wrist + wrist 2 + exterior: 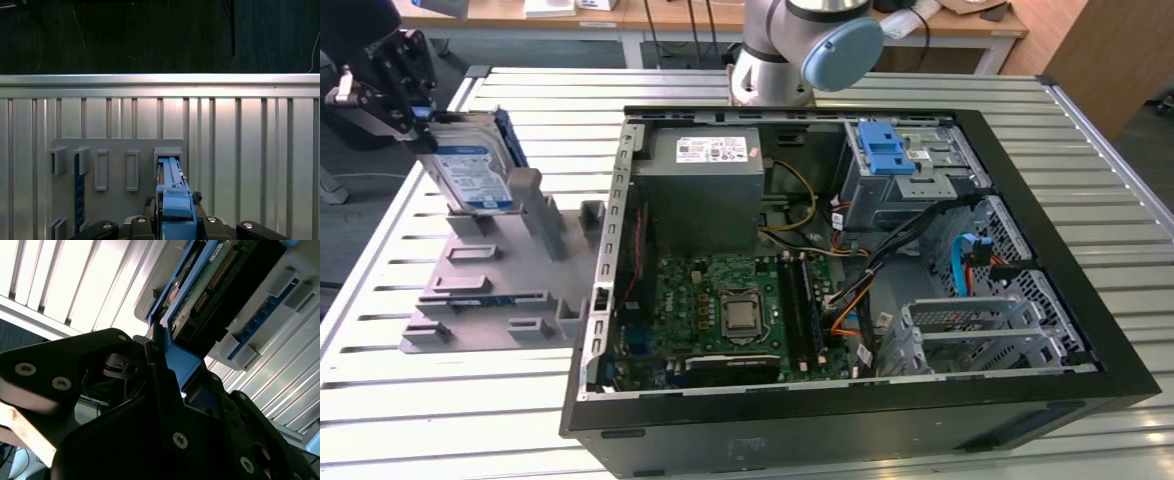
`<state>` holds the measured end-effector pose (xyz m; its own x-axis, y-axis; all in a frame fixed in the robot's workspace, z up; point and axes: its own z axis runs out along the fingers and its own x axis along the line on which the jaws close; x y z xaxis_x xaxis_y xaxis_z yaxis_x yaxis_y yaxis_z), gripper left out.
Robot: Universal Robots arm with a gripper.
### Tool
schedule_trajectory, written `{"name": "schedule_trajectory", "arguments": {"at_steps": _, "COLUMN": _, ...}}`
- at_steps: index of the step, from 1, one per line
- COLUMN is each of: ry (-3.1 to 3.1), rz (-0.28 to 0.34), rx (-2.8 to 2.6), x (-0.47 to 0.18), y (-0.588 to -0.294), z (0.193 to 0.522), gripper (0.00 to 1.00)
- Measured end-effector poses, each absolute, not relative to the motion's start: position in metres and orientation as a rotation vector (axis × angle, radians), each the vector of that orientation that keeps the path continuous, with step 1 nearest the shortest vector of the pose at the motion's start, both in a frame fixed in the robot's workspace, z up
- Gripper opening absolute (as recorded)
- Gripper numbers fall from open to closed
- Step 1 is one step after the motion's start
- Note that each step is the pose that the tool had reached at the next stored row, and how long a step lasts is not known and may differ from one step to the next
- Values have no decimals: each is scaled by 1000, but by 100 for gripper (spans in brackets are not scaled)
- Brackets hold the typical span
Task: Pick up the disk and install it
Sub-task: 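Pick up the disk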
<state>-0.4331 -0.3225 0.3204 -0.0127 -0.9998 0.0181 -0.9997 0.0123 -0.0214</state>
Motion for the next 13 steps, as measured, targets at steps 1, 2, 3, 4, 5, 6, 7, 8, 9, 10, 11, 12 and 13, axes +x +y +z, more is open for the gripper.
{"name": "schedule_trajectory", "arguments": {"at_steps": 1, "ry": 2233, "rz": -44, "rx": -2206, "x": -433, "y": -322, "z": 322, "gripper": 36}}
{"name": "schedule_trajectory", "arguments": {"at_steps": 2, "ry": 2233, "rz": -44, "rx": -2206, "x": -433, "y": -322, "z": 323, "gripper": 36}}
{"name": "schedule_trajectory", "arguments": {"at_steps": 3, "ry": 2233, "rz": -44, "rx": -2206, "x": -433, "y": -322, "z": 324, "gripper": 36}}
{"name": "schedule_trajectory", "arguments": {"at_steps": 4, "ry": 2233, "rz": -44, "rx": -2206, "x": -433, "y": -322, "z": 325, "gripper": 36}}
{"name": "schedule_trajectory", "arguments": {"at_steps": 5, "ry": 2233, "rz": -44, "rx": -2206, "x": -433, "y": -322, "z": 325, "gripper": 36}}
{"name": "schedule_trajectory", "arguments": {"at_steps": 6, "ry": 2233, "rz": -44, "rx": -2206, "x": -433, "y": -322, "z": 325, "gripper": 36}}
{"name": "schedule_trajectory", "arguments": {"at_steps": 7, "ry": 2233, "rz": -44, "rx": -2206, "x": -433, "y": -322, "z": 325, "gripper": 36}}
{"name": "schedule_trajectory", "arguments": {"at_steps": 8, "ry": 2233, "rz": -44, "rx": -2206, "x": -433, "y": -322, "z": 325, "gripper": 36}}
{"name": "schedule_trajectory", "arguments": {"at_steps": 9, "ry": 2233, "rz": -44, "rx": -2206, "x": -433, "y": -322, "z": 325, "gripper": 36}}
{"name": "schedule_trajectory", "arguments": {"at_steps": 10, "ry": 2233, "rz": -44, "rx": -2206, "x": -433, "y": -322, "z": 325, "gripper": 36}}
{"name": "schedule_trajectory", "arguments": {"at_steps": 11, "ry": 2233, "rz": -44, "rx": -2206, "x": -433, "y": -322, "z": 325, "gripper": 36}}
{"name": "schedule_trajectory", "arguments": {"at_steps": 12, "ry": 2233, "rz": -44, "rx": -2206, "x": -433, "y": -322, "z": 325, "gripper": 36}}
{"name": "schedule_trajectory", "arguments": {"at_steps": 13, "ry": 2233, "rz": -44, "rx": -2206, "x": -433, "y": -322, "z": 325, "gripper": 36}}
